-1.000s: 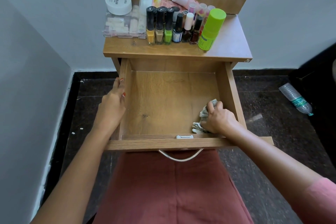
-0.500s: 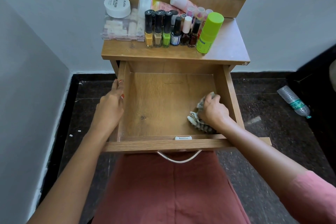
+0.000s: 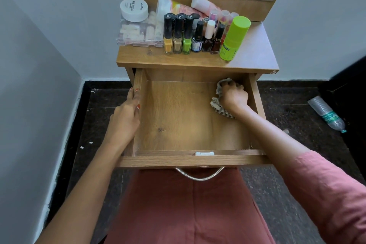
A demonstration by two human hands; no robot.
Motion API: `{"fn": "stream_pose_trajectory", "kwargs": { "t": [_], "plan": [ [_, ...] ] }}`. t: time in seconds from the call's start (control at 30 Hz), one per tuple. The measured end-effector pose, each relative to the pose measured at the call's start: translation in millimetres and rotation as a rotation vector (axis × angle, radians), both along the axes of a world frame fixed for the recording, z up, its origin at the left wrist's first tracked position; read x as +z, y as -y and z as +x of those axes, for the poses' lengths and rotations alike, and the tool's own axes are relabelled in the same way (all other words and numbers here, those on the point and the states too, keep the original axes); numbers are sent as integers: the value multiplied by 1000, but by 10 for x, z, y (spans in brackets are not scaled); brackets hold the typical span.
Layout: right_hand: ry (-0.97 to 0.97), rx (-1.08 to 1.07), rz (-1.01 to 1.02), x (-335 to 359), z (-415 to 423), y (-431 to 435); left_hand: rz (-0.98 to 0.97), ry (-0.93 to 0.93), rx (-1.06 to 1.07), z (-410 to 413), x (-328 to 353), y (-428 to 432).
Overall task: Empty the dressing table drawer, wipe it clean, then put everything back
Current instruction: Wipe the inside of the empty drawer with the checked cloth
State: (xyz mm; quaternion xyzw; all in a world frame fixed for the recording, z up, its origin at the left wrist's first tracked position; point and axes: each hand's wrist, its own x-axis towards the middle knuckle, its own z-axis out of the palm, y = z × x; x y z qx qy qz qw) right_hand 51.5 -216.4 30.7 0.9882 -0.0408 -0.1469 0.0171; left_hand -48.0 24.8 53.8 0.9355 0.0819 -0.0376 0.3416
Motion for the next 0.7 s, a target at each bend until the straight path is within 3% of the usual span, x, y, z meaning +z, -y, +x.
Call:
{"fn": "stream_pose_trajectory", "kwargs": {
  "t": [0.17, 0.4, 0.7],
  "plan": [
    [23, 123, -26, 25, -60, -338, 4, -5, 14, 5, 4, 11],
    [79, 460, 133, -18, -117, -1280, 8, -17, 6, 8, 1, -20],
    [67, 553, 147, -62, -61, -1433, -9, -14, 6, 17, -3, -20]
  ]
}}
